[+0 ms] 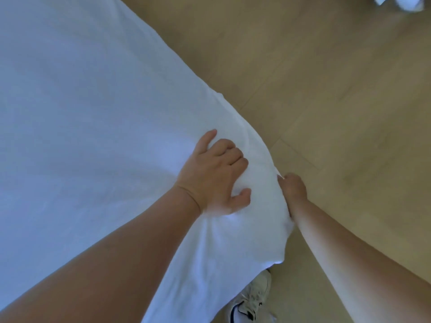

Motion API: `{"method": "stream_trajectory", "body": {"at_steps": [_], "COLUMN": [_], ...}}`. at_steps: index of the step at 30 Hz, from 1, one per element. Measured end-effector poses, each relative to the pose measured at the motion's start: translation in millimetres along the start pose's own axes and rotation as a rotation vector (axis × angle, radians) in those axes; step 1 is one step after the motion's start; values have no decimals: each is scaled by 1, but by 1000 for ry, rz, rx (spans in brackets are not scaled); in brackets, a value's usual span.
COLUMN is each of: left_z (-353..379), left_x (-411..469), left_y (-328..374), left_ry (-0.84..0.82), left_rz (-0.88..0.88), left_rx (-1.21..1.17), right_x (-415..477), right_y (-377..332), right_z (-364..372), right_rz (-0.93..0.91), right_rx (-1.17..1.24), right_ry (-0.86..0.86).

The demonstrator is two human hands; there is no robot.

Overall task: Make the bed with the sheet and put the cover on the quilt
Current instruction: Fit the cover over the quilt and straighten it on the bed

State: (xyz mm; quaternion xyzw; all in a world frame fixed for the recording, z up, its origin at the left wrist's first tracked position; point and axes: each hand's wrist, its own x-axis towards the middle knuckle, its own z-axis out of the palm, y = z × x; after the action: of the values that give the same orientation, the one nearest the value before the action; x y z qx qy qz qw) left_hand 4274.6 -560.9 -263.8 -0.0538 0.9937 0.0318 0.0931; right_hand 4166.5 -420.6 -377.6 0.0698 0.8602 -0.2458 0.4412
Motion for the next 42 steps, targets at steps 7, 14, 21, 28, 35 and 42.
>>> {"method": "stream_trajectory", "body": {"at_steps": [7, 14, 21, 28, 35, 42], "left_z": [-5, -7, 4, 14, 11, 26], "left_x": [-2, -81, -82, -83, -31, -11], "left_y": [7, 39, 46, 57, 68, 71], "left_ry": [132, 95, 88, 281, 217, 282], "left_rz": [-105, -776, -837, -881, -1146, -1241], "left_rx": [-62, -63, -145, -88, 30, 185], "right_x": [-73, -89, -119, -67, -3, 31], "right_y": [-63, -31, -25, -34, -72, -71], "right_z": [-33, -17, -17, -2, -5, -17], "right_rz": [-640, -320, -892, -739, -875, -988], "right_rx": [-7, 9, -181, 130, 54, 172], "right_ry": [-11, -411, -89, -462, -464, -159]}}
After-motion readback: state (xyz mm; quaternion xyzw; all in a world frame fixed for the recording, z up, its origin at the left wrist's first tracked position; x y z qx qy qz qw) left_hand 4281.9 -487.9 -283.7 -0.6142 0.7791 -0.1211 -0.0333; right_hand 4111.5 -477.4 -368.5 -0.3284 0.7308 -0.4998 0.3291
